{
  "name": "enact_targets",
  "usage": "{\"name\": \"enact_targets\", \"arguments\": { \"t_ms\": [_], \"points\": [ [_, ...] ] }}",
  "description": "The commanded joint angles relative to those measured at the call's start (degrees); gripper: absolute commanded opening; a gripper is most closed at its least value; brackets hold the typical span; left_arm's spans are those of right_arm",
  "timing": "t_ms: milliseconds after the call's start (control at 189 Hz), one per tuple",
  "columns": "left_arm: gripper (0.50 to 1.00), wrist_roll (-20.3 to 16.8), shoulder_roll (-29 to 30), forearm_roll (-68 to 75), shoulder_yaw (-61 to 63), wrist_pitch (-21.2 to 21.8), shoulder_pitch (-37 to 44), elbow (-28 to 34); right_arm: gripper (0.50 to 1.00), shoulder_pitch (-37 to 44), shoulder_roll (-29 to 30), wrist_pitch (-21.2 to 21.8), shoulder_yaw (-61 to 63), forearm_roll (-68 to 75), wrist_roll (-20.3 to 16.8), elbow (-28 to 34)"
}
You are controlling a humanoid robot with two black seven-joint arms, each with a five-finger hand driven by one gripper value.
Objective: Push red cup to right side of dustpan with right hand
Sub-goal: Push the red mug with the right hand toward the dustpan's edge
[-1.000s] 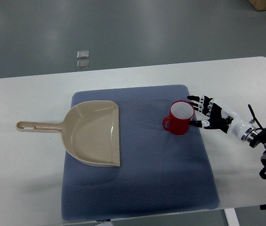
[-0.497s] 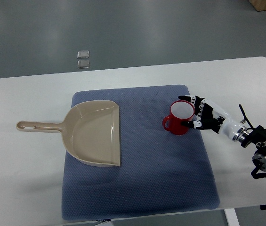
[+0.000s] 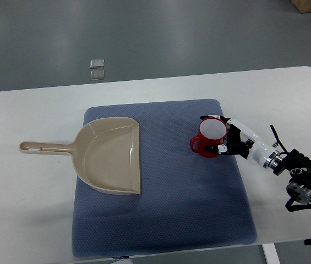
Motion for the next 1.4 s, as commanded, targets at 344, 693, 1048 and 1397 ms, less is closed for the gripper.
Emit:
{"name": "enact_targets", "arguments": {
  "t_ms": [344,693,1048,1397],
  "points": [
    [1.0,0.0,0.0,0.0,0.0,0.1,0.1,0.1,0.85,1.1,2.4,-2.3,-2.0,-0.1,0.0,0.1],
    [1.0,0.0,0.0,0.0,0.0,0.0,0.1,0.2,0.838,1.2,5.4,-4.6,-4.1,-0.5,0.0,2.4],
    [1.0,0.0,0.0,0.0,0.0,0.1,0.1,0.0,0.838,2.4,9.1,-6.2,-6.5,-0.5,0.0,4.2],
    [1.0,0.0,0.0,0.0,0.0,0.1,0.8,0.2,0.852,2.1,10.8,-7.4,-7.8,-0.5,0.0,4.2]
  ]
}}
